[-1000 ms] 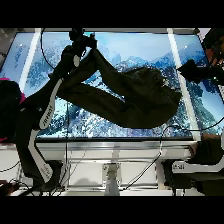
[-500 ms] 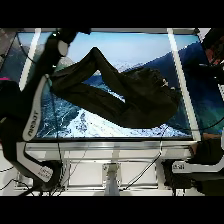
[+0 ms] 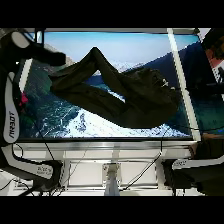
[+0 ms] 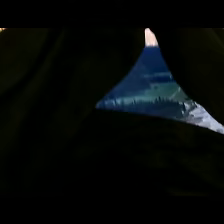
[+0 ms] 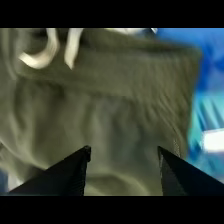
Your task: Fold the clothes and pants, and hang the long-sleeved shirts on hangers.
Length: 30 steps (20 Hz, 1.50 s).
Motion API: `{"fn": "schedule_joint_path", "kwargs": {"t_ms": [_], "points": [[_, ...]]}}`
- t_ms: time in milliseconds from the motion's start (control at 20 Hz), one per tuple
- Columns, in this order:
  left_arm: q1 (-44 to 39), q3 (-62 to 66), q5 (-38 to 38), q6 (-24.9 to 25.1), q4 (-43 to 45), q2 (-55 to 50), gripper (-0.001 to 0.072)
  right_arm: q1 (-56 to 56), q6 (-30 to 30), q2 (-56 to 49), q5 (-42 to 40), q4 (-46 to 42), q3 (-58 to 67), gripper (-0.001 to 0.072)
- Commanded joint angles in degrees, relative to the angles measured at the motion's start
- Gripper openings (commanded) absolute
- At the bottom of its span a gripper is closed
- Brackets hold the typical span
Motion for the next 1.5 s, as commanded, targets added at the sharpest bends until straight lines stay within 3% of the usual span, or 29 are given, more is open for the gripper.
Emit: {"fn": "schedule_joint_path", "kwargs": {"t_ms": [0,50,100,150,200,350,450,650,900,1100,1400,1450], "points": [[6.14,-5.84,-10.19,-3.87,-5.42,0.13,0.0022,-2.12,-0.42,-4.85,8.33,-4.52,-0.04,0.0484],[6.93,-7.89,-10.54,-4.87,-5.2,0.11,0.0026,-1.62,-0.44,-6.05,7.65,-5.79,-0.04,0.0484],[7.45,-10.12,-10.51,-4.87,-5.2,0.11,0.0131,-1.18,-0.44,-6.82,6.23,-6.49,-0.02,0.0485],[7.61,-12.11,-10.4,-4.85,-5.05,0.11,0.034,-1.07,-0.44,-7.23,4.11,-6.82,-0.02,0.0485],[7.58,-14.01,-10.23,-5.16,-4.09,0.09,0.0423,-1.09,-0.44,-7.28,1.68,-6.73,0.0,0.0485],[7.76,-18.71,-10.27,-8.63,-2.25,-0.2,0.0423,-1.07,0.17,-7.26,-1.38,-6.36,0.0,0.0488],[8.04,-22.18,-11.58,-11.89,-2.34,-0.68,0.0422,-1.09,0.2,-7.26,-0.68,-6.32,0.0,0.0618],[8.13,-29.03,-9.16,-12.52,-2.36,-0.68,0.0412,-1.07,0.24,-7.26,-0.13,-5.99,0.0,0.0617],[8.13,-30.14,0.13,-20.46,-2.43,-0.72,0.0412,-1.07,0.28,-7.26,0.55,-3.82,0.0,0.0617],[7.3,-30.21,12.26,-27.28,-3.26,-0.72,0.0402,-1.07,0.28,-7.26,0.59,-2.43,0.0,0.0617],[6.43,-32.54,13.51,-29.9,-2.58,-3.61,0.0391,0.94,0.26,-7.26,-0.02,-2.01,0.0,0.0617],[6.27,-32.54,15.26,-29.94,-2.69,-3.5,0.0354,1.44,0.26,-7.26,-0.66,-2.03,0.0,0.0617]]}}
